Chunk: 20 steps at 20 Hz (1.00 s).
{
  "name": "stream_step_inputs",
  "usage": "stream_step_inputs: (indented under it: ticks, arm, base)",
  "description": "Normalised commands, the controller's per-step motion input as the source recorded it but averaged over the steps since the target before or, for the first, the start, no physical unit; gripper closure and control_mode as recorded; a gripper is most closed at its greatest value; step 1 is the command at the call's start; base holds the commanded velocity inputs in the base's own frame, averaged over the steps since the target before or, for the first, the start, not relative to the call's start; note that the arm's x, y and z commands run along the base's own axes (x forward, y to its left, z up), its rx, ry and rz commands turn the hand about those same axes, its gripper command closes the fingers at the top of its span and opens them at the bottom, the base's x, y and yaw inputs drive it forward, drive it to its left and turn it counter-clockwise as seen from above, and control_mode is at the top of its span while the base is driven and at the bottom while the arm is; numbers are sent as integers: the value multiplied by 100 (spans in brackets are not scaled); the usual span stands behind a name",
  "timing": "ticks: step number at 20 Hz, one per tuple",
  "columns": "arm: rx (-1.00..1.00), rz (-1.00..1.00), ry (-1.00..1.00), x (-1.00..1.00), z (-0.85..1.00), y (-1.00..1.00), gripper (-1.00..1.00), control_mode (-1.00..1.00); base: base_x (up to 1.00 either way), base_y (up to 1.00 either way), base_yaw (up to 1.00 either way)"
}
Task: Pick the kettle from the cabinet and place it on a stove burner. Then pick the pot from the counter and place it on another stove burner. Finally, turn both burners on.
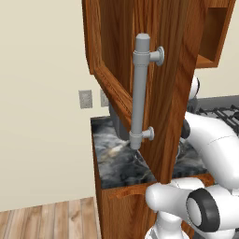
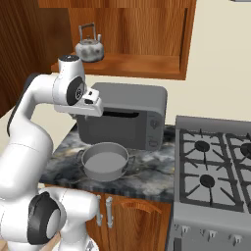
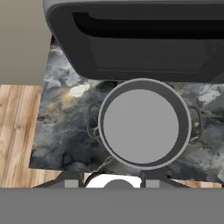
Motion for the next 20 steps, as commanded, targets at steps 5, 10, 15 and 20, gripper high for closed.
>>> stream_step_inputs:
  ticks: [5,10,15,20]
  arm:
    - [0,0,-2,-1,0,0,-100,-100]
    - [0,-1,-12,-7,0,0,-100,-100]
    - [-1,-5,-12,0,6,0,-100,-100]
    - [-2,-3,-13,0,18,0,-100,-100]
  base:
    - [0,0,0]
    - [0,0,0]
    - [0,0,0]
    - [0,0,0]
